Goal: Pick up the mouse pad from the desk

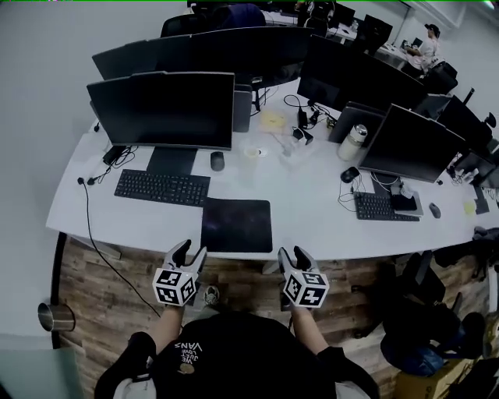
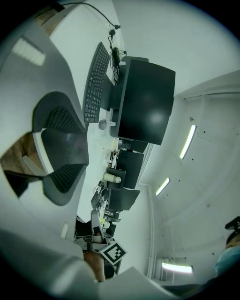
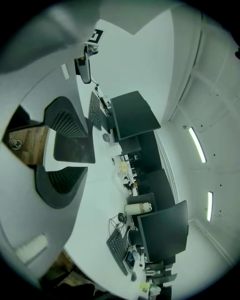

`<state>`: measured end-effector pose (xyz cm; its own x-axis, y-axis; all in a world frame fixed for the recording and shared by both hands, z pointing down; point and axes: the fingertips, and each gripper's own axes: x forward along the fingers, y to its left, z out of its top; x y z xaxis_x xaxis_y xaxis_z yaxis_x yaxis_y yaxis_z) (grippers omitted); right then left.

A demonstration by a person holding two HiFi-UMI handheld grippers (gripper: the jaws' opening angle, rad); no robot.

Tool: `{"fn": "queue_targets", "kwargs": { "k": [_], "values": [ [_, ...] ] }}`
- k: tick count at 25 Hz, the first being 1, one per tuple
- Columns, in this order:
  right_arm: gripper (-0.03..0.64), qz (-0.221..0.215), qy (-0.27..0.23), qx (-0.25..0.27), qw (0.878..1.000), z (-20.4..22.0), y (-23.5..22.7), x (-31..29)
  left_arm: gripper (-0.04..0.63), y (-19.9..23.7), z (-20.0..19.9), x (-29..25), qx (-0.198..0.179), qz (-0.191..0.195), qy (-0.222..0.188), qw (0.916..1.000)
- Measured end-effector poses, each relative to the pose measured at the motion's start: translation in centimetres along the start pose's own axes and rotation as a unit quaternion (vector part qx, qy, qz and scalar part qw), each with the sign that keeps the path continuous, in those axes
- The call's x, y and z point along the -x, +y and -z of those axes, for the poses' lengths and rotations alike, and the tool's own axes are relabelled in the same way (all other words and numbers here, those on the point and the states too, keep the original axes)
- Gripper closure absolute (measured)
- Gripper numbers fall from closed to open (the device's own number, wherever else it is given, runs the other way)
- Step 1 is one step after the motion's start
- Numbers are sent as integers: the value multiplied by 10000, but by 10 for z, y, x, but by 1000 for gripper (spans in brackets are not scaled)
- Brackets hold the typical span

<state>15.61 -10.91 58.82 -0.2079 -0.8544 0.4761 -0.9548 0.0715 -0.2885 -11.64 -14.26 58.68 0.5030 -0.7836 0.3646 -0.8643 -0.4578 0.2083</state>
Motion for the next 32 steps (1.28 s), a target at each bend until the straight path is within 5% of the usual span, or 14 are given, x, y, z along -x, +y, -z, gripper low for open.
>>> {"fn": "queue_targets", "kwargs": {
  "k": [20, 26, 32],
  "values": [
    [437, 1011, 261, -380, 9938, 20, 25, -73, 407, 63, 14, -83, -40, 1168, 1085, 9872],
    [437, 915, 577, -250, 9938, 24, 15, -107, 388, 63, 31, -103, 173, 1157, 1490, 9819],
    [427, 715, 1096, -107, 9913, 34, -2, -139, 370, 65, 46, -118, 433, 727, 1709, 9816]
  ]
}}
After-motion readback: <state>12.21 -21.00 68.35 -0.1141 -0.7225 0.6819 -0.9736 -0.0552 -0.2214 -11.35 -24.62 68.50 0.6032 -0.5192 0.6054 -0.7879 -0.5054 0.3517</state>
